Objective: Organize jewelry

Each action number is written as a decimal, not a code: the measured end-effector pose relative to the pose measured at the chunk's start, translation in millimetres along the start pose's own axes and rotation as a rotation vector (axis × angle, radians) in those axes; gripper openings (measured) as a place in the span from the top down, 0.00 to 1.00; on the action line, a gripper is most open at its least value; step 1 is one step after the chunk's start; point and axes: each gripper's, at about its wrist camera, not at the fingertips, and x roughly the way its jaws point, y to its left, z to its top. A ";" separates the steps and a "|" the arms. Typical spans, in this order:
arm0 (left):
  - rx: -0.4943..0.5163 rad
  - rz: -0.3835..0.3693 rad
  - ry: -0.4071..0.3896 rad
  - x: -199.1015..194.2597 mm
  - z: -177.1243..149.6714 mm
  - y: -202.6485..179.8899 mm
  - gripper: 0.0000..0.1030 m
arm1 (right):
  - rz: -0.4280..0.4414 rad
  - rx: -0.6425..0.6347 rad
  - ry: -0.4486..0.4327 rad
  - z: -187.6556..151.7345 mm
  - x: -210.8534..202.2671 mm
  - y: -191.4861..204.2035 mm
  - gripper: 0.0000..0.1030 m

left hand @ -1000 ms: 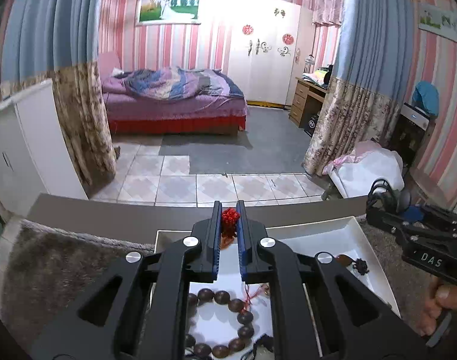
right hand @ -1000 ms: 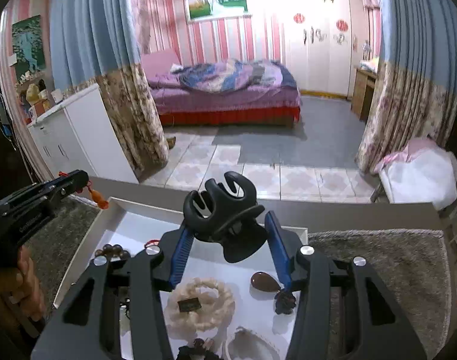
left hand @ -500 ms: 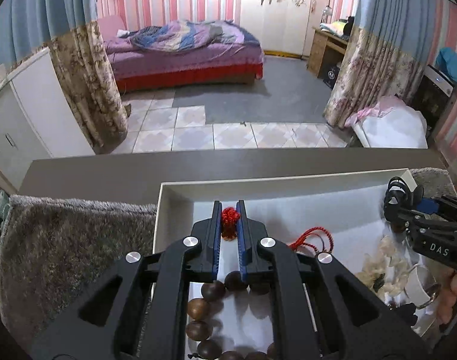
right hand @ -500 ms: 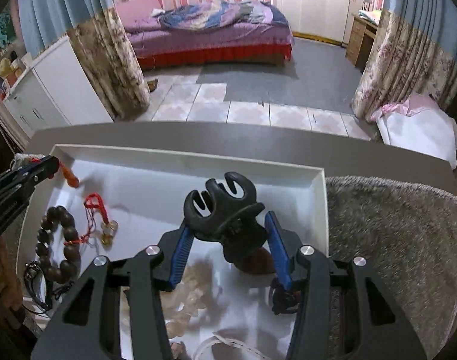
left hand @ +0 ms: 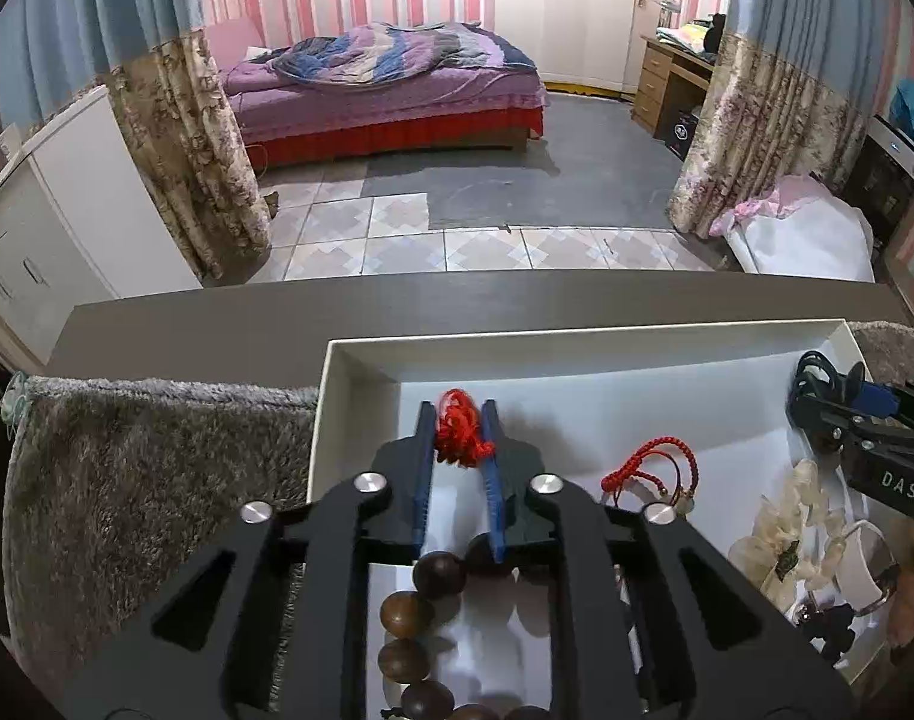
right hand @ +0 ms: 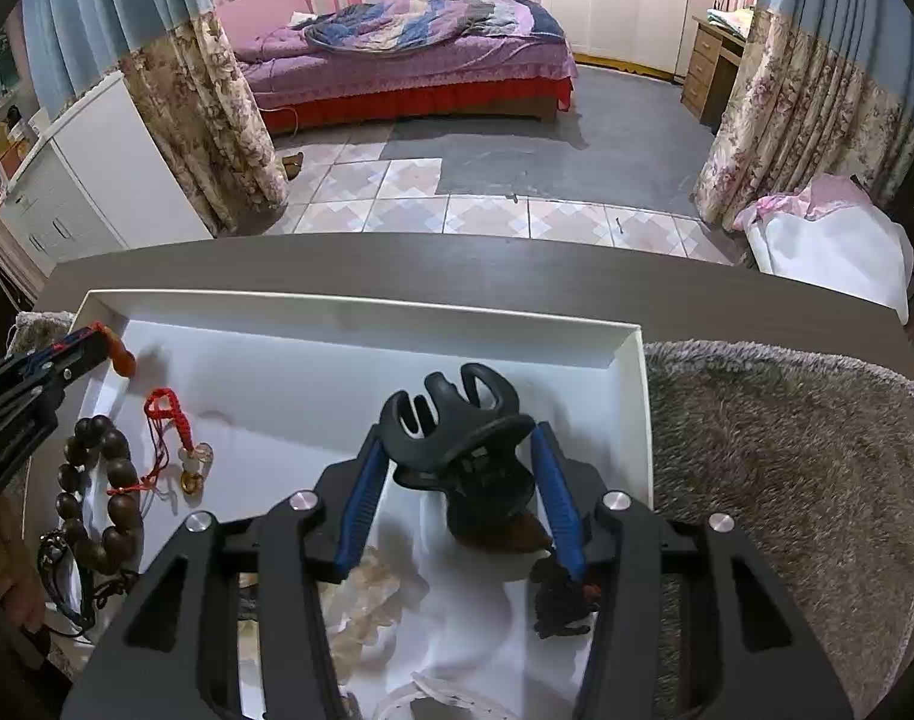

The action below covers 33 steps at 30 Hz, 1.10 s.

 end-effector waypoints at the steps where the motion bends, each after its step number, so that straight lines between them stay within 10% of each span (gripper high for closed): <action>1: -0.001 0.002 0.000 -0.3 0.1 0.5 0.72 | 0.008 -0.001 -0.004 0.0 -1.2 -0.1 0.46; 4: 0.002 -0.009 -0.016 -4.1 -0.1 0.9 0.43 | 0.024 0.001 -0.019 2.3 -8.2 -0.8 0.45; 18: 0.020 0.029 -0.130 -87.0 -2.3 11.4 0.26 | 0.011 -0.013 -0.138 0.8 -90.4 -4.9 0.40; 33: -0.065 0.084 -0.349 -230.7 -172.6 45.5 0.08 | 0.008 -0.025 -0.386 -176.7 -210.1 14.7 0.21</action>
